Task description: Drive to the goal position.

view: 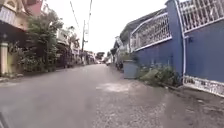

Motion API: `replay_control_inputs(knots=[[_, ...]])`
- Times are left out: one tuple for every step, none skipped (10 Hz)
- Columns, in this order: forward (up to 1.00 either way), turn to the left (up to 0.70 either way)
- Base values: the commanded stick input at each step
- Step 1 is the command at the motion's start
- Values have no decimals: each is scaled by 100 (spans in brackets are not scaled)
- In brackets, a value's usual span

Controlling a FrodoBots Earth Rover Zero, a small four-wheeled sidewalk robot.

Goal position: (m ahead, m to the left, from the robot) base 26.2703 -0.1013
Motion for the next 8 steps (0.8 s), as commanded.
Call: replay_control_inputs(knots=[[85, 9], [85, 9], [85, 9], [85, 9], [85, 9], [85, 9], [85, 9], [85, 9]])
